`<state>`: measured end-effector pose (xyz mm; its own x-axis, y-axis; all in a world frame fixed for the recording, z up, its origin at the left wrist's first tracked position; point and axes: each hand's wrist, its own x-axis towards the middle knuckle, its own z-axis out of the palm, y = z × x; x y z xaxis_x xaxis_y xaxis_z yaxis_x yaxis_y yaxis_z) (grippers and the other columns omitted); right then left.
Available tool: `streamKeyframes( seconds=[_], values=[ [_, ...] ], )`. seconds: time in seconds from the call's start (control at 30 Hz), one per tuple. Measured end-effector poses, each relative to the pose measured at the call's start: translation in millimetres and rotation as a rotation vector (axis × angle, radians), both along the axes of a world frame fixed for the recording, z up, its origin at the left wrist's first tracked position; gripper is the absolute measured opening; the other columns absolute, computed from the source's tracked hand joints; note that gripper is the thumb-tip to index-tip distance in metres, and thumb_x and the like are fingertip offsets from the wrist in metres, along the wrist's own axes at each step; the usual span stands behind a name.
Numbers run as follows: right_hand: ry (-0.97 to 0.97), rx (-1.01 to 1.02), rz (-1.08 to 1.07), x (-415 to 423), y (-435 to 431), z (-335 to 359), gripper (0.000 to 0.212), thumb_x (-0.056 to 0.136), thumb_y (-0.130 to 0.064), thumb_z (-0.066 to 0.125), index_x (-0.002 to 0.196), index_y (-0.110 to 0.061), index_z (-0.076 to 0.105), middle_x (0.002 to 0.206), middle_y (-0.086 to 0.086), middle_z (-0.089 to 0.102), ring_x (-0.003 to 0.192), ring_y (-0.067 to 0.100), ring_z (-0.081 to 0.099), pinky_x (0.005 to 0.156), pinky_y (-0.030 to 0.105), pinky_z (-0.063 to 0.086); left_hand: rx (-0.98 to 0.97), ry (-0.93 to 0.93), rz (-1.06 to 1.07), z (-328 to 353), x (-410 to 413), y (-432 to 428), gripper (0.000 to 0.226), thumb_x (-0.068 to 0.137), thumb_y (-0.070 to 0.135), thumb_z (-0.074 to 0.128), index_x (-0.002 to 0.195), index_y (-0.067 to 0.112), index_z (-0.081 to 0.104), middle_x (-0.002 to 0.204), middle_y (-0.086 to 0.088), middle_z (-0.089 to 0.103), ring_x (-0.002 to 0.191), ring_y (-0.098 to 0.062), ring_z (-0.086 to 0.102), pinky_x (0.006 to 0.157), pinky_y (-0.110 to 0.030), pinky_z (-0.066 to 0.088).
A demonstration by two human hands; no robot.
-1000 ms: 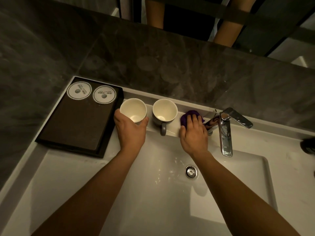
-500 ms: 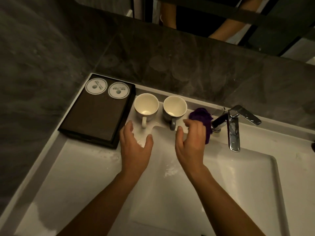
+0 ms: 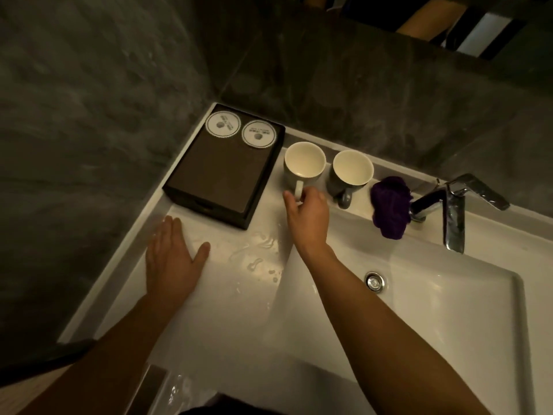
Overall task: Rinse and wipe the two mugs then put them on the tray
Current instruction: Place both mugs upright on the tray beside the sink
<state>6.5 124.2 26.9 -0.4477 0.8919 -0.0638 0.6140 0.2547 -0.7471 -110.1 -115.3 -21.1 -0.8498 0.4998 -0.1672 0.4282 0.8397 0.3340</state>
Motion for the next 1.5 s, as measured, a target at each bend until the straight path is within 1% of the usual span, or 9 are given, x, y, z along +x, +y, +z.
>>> streamKeyframes(
  seconds=[0.17,0.3,0.43,0.57,0.8,0.97,1.1,1.27,1.5],
  values=[
    [-0.016,0.081,-0.034,-8,-4,-1,0.026,0.102,-0.033,0.056,0.107,-0.009,0.063,0.106,0.010,0.063,0.091,0.017,0.056,0.079,0.029,0.044,-0.086,0.094,-0.112,-8,-6,-5,0.083,0.102,0.062,0.031,0.165,0.012,0.014,0.174,-0.015,0.012,0.161,-0.031,0.010,0.129,-0.049,0.013],
    [-0.006,0.075,-0.102,-8,-6,-1,0.028,0.104,-0.030,0.053,0.108,-0.005,0.064,0.108,0.014,0.063,0.097,0.024,0.059,0.080,0.028,0.041,-0.110,0.084,-0.112,-8,-6,-5,0.084,0.102,0.060,0.033,0.166,0.009,0.010,0.175,-0.015,0.008,0.161,-0.030,0.007,0.130,-0.047,0.009],
    [0.040,0.079,-0.170,-1,-2,-6,0.025,0.104,-0.028,0.052,0.106,-0.008,0.067,0.107,0.011,0.064,0.095,0.020,0.058,0.081,0.028,0.041,-0.118,0.077,-0.112,-11,-7,-4,0.089,0.098,0.063,0.027,0.166,0.008,0.009,0.175,-0.015,0.007,0.162,-0.028,0.007,0.130,-0.045,0.008],
    [0.090,0.052,-0.233,9,6,-10,0.025,0.101,-0.032,0.057,0.105,-0.014,0.074,0.102,0.007,0.067,0.089,0.020,0.064,0.082,0.038,0.055,-0.122,0.090,-0.105,-13,-8,-5,0.091,0.095,0.063,0.024,0.165,0.006,0.012,0.174,-0.015,0.010,0.161,-0.029,0.010,0.130,-0.045,0.010],
    [0.200,0.135,-0.187,25,-7,15,0.023,0.098,-0.037,0.062,0.100,-0.019,0.076,0.091,0.000,0.066,0.080,0.017,0.065,0.077,0.043,0.059,-0.119,0.096,-0.074,-17,-9,-1,0.093,0.093,0.065,0.026,0.166,0.010,0.011,0.175,-0.012,0.010,0.161,-0.026,0.010,0.129,-0.042,0.008],
    [0.304,0.158,-0.097,-5,-13,51,0.011,0.097,-0.039,0.062,0.087,-0.038,0.066,0.086,0.000,0.070,0.082,0.018,0.069,0.075,0.038,0.058,-0.113,0.079,-0.037,-19,-10,4,0.091,0.095,0.066,0.027,0.167,0.015,0.004,0.176,-0.008,0.004,0.162,-0.023,0.004,0.129,-0.040,0.005],
    [0.331,0.192,-0.034,-54,-12,66,0.022,0.098,-0.034,0.063,0.102,-0.018,0.077,0.089,-0.003,0.071,0.082,0.017,0.068,0.073,0.034,0.057,-0.098,0.083,-0.023,-20,-9,5,0.090,0.096,0.066,0.027,0.167,0.015,0.003,0.176,-0.006,0.002,0.162,-0.021,0.002,0.129,-0.039,0.003],
    [0.303,0.192,0.076,-111,-10,67,0.022,0.100,-0.029,0.062,0.104,-0.015,0.078,0.090,-0.003,0.067,0.084,0.013,0.060,0.069,0.020,0.044,-0.077,0.105,-0.024,-22,-10,4,0.090,0.095,0.065,0.027,0.167,0.014,0.008,0.175,-0.007,0.007,0.162,-0.020,0.007,0.130,-0.040,0.008],
    [0.260,0.153,0.085,-151,-5,54,0.024,0.100,-0.032,0.061,0.104,-0.015,0.078,0.091,-0.006,0.067,0.087,0.013,0.062,0.079,0.034,0.055,-0.060,0.118,-0.030,-23,-12,4,0.089,0.094,0.063,0.033,0.166,0.012,0.017,0.174,-0.009,0.016,0.161,-0.021,0.015,0.129,-0.042,0.017]
  ],
)
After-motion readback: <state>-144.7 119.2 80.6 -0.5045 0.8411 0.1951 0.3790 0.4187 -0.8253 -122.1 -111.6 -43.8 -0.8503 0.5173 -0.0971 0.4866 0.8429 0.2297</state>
